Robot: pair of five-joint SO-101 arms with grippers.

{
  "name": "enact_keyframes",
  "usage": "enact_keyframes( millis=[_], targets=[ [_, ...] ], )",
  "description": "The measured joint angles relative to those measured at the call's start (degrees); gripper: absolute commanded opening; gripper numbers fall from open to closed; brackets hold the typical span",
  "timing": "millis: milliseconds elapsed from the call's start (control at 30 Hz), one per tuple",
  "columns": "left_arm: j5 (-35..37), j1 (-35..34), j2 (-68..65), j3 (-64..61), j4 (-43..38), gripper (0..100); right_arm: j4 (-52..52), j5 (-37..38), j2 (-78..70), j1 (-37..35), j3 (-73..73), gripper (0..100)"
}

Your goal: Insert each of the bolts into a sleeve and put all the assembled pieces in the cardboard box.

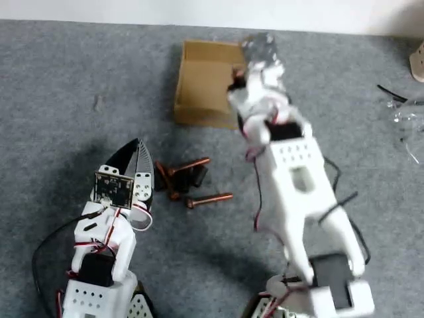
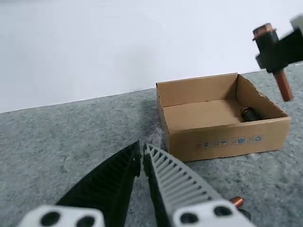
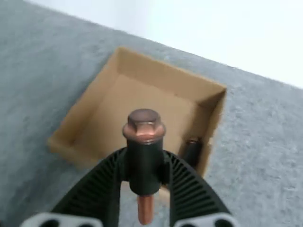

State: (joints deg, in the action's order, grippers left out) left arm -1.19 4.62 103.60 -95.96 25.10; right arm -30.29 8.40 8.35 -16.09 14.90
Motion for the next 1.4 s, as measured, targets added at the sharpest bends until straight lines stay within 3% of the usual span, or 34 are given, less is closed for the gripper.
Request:
enact_keyframes(
  millis=[567,1000,1067,1267,1400],
  targets=[
    [0.0,0.0,0.0,0.0,0.0,3,-20.7,-1.0,-49.1,2.4,-58.7,0.9],
    [0.0,0.0,0.0,0.0,0.0,3,-33.3,-1.0,-69.8,4.0,-85.6,1.5],
    [0.0,0.0,0.0,0.0,0.0,3,-35.3,-1.0,-71.1,4.3,-88.2,5.8],
    [0.0,0.0,0.0,0.0,0.0,3,-39.3,-1.0,-72.1,4.5,-91.9,33.3],
    [0.0,0.0,0.0,0.0,0.0,3,-41.4,-1.0,-72.2,4.6,-92.4,34.9]
  ],
)
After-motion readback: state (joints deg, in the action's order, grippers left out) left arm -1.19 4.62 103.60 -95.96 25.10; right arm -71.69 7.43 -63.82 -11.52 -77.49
